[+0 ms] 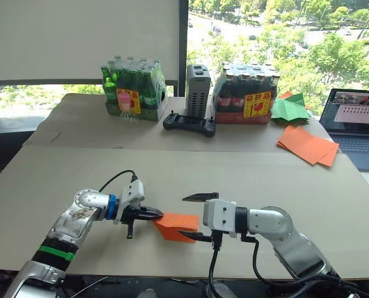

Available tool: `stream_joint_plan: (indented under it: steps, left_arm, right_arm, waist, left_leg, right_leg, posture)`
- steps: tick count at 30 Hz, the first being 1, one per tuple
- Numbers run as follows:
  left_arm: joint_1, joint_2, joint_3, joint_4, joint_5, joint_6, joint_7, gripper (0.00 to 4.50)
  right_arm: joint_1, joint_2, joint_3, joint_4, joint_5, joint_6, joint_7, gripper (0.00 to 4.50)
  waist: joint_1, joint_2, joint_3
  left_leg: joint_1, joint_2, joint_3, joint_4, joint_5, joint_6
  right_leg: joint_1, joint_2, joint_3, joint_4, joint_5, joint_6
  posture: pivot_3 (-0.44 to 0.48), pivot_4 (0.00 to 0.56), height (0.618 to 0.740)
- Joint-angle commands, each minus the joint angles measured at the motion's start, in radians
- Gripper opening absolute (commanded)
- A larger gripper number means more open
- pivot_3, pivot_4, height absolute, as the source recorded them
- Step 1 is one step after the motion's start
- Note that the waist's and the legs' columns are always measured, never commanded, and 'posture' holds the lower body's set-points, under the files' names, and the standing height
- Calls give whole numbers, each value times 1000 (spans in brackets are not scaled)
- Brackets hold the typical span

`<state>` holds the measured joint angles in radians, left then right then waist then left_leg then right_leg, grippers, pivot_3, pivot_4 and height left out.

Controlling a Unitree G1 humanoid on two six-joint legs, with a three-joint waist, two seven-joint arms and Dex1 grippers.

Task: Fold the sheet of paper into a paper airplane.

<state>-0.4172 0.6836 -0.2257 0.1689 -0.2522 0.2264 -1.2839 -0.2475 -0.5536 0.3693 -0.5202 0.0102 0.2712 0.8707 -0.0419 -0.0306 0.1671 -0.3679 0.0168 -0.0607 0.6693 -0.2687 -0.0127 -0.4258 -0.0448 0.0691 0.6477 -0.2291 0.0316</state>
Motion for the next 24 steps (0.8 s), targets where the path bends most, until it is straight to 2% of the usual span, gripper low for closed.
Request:
stream_joint_plan:
  steps: [1, 6, 24]
  left_arm:
    - [-17, -7, -21, -16, 33, -35, -11, 48]
    - [-25, -9, -50, 10, 102, -84, 2, 48]
    - [-10, 0, -39, -27, 112, -90, -12, 48]
  right_arm:
    - [19, -14, -10, -43, 1, 13, -9, 4106]
    - [56, -39, 38, -12, -53, -31, -10, 4106]
    - [70, -43, 59, 44, -126, -84, -14, 4106]
  waist:
    - [0, 0, 0]
    - [0, 0, 0]
    - [0, 0, 0]
  left_leg:
    - [0, 0, 0, 0, 0, 0]
    - [0, 0, 0, 0, 0, 0]
    - [1, 0, 0, 1, 0, 0]
  right_leg:
    - [0, 0, 0, 0, 0, 0]
    - [0, 0, 0, 0, 0, 0]
    - [1, 0, 0, 0, 0, 0]
  posture:
    - [0, 150, 733]
    - [0, 150, 733]
    - [0, 150, 733]
